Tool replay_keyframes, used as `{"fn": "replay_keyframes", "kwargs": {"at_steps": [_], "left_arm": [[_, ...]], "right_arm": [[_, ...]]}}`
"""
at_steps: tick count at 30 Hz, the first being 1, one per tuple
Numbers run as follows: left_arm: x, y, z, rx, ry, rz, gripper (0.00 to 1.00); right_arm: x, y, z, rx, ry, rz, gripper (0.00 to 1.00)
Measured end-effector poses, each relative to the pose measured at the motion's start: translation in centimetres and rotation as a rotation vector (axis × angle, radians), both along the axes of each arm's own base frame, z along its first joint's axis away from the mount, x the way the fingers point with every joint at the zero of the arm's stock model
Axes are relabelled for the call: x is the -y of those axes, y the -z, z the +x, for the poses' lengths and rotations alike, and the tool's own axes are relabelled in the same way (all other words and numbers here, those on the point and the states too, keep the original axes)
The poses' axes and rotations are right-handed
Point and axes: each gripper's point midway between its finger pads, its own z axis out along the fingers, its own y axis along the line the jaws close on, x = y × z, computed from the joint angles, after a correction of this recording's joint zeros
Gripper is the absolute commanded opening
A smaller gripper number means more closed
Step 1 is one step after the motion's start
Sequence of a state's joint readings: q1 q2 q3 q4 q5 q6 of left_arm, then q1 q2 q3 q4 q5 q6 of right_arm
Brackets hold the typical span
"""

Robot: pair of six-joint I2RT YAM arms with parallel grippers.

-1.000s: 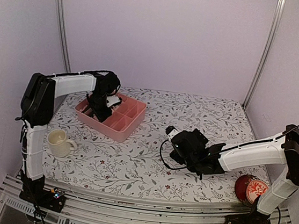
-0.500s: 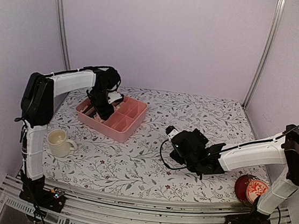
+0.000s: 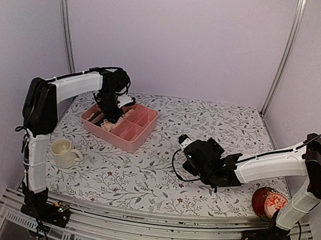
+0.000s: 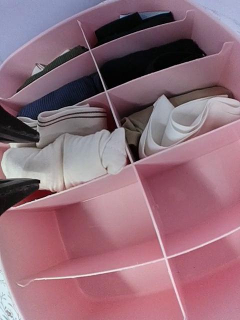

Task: Roll the underwear
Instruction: Adjust the underwear in the storage box, then reset both arms

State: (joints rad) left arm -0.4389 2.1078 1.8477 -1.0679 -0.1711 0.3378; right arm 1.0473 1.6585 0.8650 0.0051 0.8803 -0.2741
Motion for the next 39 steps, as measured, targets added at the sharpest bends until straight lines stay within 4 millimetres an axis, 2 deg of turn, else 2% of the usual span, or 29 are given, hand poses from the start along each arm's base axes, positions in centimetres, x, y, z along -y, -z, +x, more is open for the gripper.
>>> {"fn": "replay_keyframes", "kwargs": {"at_steps": [4,10,14,16,21,25,28,29,32,34,37,39], "left_arm": [[-0.7,0.5,0.0,-0.004,-0.010,0.019,0.24],[-2.4,3.7,-2.1,-0.082,-0.020,0.077,0.20],[-2.9,4.9,-2.5,-0.093,-0.020,0.083,0.20],[-3.0,4.9,-2.7,-0.092,-0.020,0.082,0.25],[-3.0,4.1,-2.0,-0.067,-0.030,0.071,0.46],[-1.9,1.0,0.7,0.030,-0.039,0.020,0.68],[-0.6,-2.7,3.0,0.141,-0.039,-0.045,0.95],[-0.3,-4.3,3.6,0.185,-0.041,-0.074,0.98],[0.2,-8.9,3.8,0.307,-0.039,-0.158,0.99],[0.1,-12.2,3.1,0.413,-0.033,-0.224,0.99],[-0.7,-16.0,0.6,0.580,-0.022,-0.325,0.98],[-1.3,-17.1,-1.1,0.679,-0.018,-0.393,0.99]], "right_arm": [[0.0,0.0,0.0,0.000,0.000,0.000,0.99],[0.0,0.0,0.0,0.000,0.000,0.000,0.99],[0.0,0.0,0.0,0.000,0.000,-0.001,0.99],[0.0,0.0,0.0,-0.001,0.000,-0.001,0.99],[0.0,0.0,0.0,-0.001,0.000,-0.002,0.99],[0.0,0.0,0.0,-0.001,0.000,-0.002,0.99],[0.0,0.0,0.0,-0.001,0.000,-0.001,0.99],[0.0,0.0,0.0,-0.002,-0.001,0.001,0.99],[-0.1,0.0,0.0,-0.018,-0.008,0.026,0.99],[-0.2,-0.6,-0.1,-0.035,-0.018,0.078,0.99],[0.1,-2.9,0.3,-0.066,-0.028,0.230,0.99],[0.8,-5.2,0.8,-0.087,-0.030,0.371,0.99]]}}
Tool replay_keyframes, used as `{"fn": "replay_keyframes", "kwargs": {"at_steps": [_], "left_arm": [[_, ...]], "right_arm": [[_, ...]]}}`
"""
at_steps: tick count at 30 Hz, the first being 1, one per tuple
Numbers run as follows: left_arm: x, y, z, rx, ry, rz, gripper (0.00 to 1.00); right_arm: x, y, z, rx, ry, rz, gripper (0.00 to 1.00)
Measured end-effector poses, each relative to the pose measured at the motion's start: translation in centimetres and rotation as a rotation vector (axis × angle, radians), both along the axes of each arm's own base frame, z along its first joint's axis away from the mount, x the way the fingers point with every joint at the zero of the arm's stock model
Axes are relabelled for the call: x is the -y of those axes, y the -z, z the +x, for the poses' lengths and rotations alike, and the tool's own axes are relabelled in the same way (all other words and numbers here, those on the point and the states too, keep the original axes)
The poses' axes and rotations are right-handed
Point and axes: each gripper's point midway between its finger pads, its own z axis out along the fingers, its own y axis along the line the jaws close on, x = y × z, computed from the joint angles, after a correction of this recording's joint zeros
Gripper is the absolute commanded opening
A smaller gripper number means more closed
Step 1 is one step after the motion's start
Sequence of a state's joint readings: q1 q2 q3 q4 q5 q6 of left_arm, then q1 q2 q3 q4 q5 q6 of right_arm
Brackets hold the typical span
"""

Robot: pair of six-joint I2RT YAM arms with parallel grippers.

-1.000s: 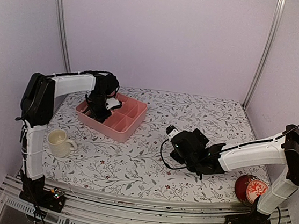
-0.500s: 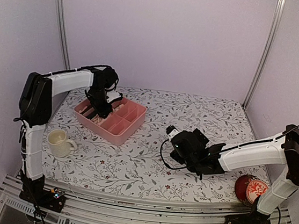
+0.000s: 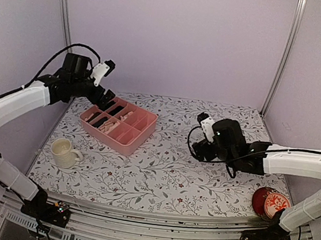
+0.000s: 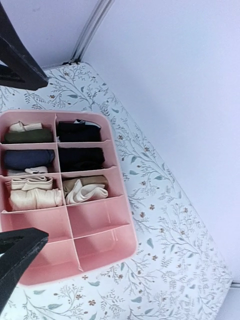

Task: Roll the underwear
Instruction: Reset both arms

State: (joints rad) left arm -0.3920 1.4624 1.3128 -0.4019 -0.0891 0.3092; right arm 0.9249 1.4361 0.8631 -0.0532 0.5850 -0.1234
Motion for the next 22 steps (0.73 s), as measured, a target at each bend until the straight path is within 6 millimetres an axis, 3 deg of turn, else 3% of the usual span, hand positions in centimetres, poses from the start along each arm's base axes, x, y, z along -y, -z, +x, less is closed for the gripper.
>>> {"fn": "replay_keyframes", "kwargs": {"at_steps": [3,7,10,16,22], "left_arm": [[-1.1,0.7,-2.8,0.108,0.005,-0.081,0.98],[-1.6,2.3,-5.1,0.189,0.021,-0.166,0.98],[-1.4,2.0,-6.1,0.251,0.057,-0.234,0.99],[-0.5,1.7,-6.5,0.326,0.104,-0.311,0.99],[-0.5,4.8,-5.5,0.298,0.077,-0.313,0.98]], "right_arm": [[2.0,-3.7,1.0,-0.027,0.011,0.220,0.99],[6.1,-8.7,1.5,-0.001,0.068,0.446,0.99],[7.7,-10.5,0.4,0.037,0.087,0.521,0.99],[10.0,-7.5,-1.6,0.028,0.147,0.546,0.99],[9.9,-5.8,-1.1,0.006,0.176,0.525,0.99]]}}
